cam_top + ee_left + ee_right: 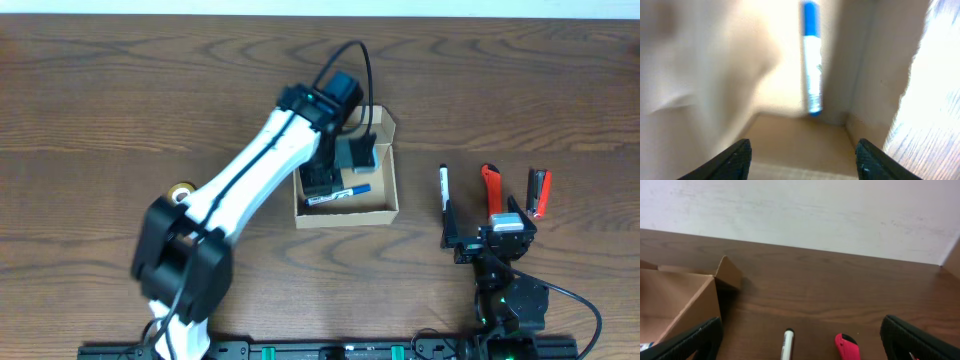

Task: Pack container
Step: 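Carry the blue marker into the box with the left gripper and release, then move the left gripper back over the yellow tape roll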

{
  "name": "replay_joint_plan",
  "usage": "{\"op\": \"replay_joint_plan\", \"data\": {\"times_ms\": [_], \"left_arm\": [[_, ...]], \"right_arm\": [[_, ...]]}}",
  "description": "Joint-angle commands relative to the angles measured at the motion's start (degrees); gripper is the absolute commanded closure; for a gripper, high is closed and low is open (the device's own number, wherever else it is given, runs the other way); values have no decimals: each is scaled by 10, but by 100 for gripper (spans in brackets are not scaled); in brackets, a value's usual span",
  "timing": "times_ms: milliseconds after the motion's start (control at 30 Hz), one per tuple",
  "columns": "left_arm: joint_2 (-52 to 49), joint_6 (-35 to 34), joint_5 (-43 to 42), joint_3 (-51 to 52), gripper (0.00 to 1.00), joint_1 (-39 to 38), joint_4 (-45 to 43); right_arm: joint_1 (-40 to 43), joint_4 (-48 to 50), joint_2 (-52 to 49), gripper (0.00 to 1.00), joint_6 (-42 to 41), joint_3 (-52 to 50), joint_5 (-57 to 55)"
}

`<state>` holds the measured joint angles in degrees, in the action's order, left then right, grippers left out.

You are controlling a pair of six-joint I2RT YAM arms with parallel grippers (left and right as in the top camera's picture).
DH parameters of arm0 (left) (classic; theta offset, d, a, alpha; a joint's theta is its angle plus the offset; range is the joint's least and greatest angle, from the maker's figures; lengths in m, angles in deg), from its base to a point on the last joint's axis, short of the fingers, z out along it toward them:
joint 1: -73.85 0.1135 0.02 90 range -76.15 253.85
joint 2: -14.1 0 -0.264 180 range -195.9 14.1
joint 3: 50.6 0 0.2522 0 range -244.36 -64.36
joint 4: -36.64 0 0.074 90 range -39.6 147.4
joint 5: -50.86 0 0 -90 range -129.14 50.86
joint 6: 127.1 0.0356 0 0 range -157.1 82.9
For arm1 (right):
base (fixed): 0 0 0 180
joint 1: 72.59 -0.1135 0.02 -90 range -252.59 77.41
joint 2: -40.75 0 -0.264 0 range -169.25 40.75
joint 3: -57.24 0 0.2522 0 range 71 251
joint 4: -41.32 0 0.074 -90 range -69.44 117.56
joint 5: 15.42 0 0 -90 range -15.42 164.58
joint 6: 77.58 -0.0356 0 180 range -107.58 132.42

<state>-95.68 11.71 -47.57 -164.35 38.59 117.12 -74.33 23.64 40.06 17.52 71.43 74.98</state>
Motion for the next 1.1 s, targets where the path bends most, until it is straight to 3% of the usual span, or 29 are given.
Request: {"op": "replay_joint_plan", "data": {"times_ms": [0, 33, 67, 300, 333, 367, 467, 500, 567, 633, 700, 833, 1067], "left_arm": [[75, -92, 45, -56, 28, 9, 26], [89, -108, 50, -66, 11, 14, 36], [103, -119, 54, -74, 5, 20, 46], [155, -156, 9, -88, 5, 149, 143], [154, -172, 12, -88, 0, 176, 151], [154, -195, 18, -86, 10, 205, 150], [150, -331, 78, -81, 26, 303, 123], [149, -371, 90, -81, 39, 333, 119], [146, -431, 70, -81, 38, 386, 117], [146, -433, 40, -74, 36, 424, 114], [147, -423, 40, -61, 44, 441, 112], [148, -424, 39, 5, 51, 448, 79], [161, -446, 14, 226, 49, 425, -67]], "right_arm": [[-6, -2, 3, 1, 8, -1, -4], [-6, -2, 3, 1, 8, -1, -4], [-6, -2, 3, 1, 8, -1, -4], [-6, -2, 3, 1, 8, -1, -4], [-6, -2, 3, 1, 8, -1, -4], [-6, -2, 3, 1, 8, -1, -4], [-6, -2, 3, 1, 8, -1, -4], [-6, -2, 3, 1, 8, -1, -4], [-6, -2, 3, 1, 8, -1, -4], [-6, -2, 3, 1, 8, -1, -4], [-6, -2, 3, 1, 8, -1, -4], [-6, -2, 3, 1, 8, -1, -4], [-6, -2, 3, 1, 8, -1, -4]]}}
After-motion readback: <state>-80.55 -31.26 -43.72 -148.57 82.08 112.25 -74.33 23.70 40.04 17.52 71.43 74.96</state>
